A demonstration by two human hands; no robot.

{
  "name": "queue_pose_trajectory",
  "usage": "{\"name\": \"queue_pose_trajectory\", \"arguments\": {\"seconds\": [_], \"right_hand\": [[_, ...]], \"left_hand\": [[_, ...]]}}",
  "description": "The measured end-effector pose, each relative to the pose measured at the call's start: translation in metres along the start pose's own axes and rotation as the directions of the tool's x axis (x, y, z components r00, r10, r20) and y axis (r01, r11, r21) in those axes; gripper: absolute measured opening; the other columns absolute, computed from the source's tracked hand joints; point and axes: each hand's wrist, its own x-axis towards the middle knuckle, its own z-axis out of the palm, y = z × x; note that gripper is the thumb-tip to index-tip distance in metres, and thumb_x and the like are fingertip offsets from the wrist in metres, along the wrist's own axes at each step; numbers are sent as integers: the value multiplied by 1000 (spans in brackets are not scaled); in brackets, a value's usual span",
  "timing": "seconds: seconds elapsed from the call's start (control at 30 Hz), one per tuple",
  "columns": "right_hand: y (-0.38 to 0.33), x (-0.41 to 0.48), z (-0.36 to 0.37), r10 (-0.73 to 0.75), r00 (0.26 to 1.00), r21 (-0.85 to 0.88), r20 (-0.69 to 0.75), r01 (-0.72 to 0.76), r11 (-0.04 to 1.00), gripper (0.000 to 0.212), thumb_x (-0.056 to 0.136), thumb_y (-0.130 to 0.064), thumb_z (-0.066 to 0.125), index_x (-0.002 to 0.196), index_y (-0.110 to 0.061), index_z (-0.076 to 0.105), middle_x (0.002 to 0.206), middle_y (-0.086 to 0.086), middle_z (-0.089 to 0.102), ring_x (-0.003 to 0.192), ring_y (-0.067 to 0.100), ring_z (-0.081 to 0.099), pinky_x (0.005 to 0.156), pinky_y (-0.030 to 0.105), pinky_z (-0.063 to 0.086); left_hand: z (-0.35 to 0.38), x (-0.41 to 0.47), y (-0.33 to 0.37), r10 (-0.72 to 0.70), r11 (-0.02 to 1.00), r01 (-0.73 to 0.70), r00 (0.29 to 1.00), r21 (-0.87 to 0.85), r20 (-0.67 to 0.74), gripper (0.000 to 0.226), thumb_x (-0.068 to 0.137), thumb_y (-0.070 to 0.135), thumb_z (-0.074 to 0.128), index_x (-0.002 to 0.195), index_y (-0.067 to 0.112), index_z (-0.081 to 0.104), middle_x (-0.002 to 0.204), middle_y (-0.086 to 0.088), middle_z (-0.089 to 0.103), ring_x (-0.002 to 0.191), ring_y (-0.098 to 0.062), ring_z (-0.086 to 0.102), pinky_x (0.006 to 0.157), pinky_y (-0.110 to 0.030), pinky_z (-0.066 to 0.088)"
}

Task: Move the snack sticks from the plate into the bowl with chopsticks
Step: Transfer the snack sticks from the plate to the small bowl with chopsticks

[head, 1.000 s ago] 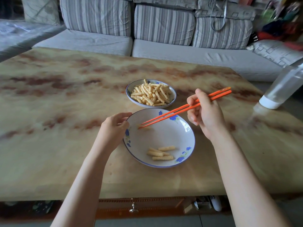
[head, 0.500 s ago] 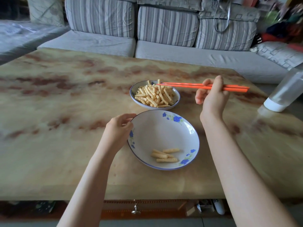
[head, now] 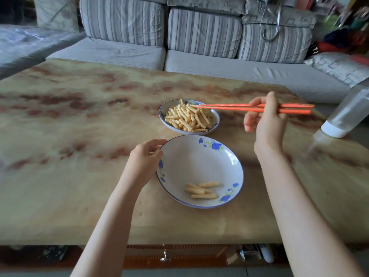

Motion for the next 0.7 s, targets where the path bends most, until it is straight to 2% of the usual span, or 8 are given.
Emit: {"name": "queue_pose_trajectory", "arguments": {"seconds": [0.07, 0.13, 0.2, 0.3, 0.43, 0.57, 0.7], "right_hand": [[-8, -5, -15, 9, 997, 3, 71, -9, 1000, 44, 103, -26, 34, 66, -12, 52, 36, 0, 45, 30, 16, 37, 36, 20, 26], [-17, -8, -31, 63, 978, -16, 201, -61, 998, 45, 103, -26, 35, 63, -12, 53, 37, 1, 44, 29, 16, 34, 36, 18, 23], [-27, -11, -45, 137, 937, -114, 323, -105, 988, 46, 102, -27, 35, 63, -12, 54, 36, 3, 40, 28, 15, 31, 34, 17, 21], [-39, -15, -61, 220, 882, -251, 416, -121, 960, 45, 102, -30, 35, 67, -9, 53, 33, 5, 35, 27, 15, 26, 34, 19, 16], [-41, -19, -71, 274, 849, -309, 452, -139, 941, 44, 101, -30, 35, 69, -6, 52, 31, 4, 30, 26, 13, 23, 36, 21, 14], [-41, -18, -76, 297, 841, -314, 452, -162, 935, 43, 101, -29, 35, 69, -4, 51, 31, 4, 28, 26, 13, 21, 34, 16, 17], [-42, -19, -77, 318, 834, -347, 452, -164, 923, 43, 101, -29, 34, 70, -4, 50, 31, 4, 28, 27, 13, 22, 33, 15, 19]], "left_hand": [[0, 0, -1, 3, 1000, -3, 1000, 3, 3, 40, 87, 2, 47, 113, 25, 69, 101, 1, 68, 82, -19, 64, 58, -18, 45], [0, 1, -1, 3, 1000, -3, 1000, 0, 3, 41, 87, 2, 47, 113, 24, 69, 101, 0, 69, 82, -17, 64, 59, -15, 46], [0, 0, 0, -6, 1000, 6, 1000, -6, 3, 41, 87, 1, 48, 114, 23, 69, 104, -2, 69, 88, -19, 65, 70, -22, 50], [0, -1, 0, -9, 1000, 9, 1000, 3, -1, 41, 86, 2, 49, 115, 23, 69, 107, -4, 70, 95, -21, 66, 80, -29, 51], [0, -2, -1, -5, 1000, 5, 1000, 14, -2, 41, 86, 2, 49, 115, 24, 68, 106, -3, 70, 94, -21, 65, 76, -27, 51], [1, -1, -1, -2, 1000, 2, 1000, 19, -4, 41, 86, 2, 50, 117, 23, 68, 107, -4, 70, 95, -21, 65, 81, -29, 50], [1, 0, -1, 6, 1000, -6, 1000, 25, -6, 41, 86, 1, 49, 116, 23, 68, 104, -2, 69, 90, -20, 63, 71, -21, 48]]}}
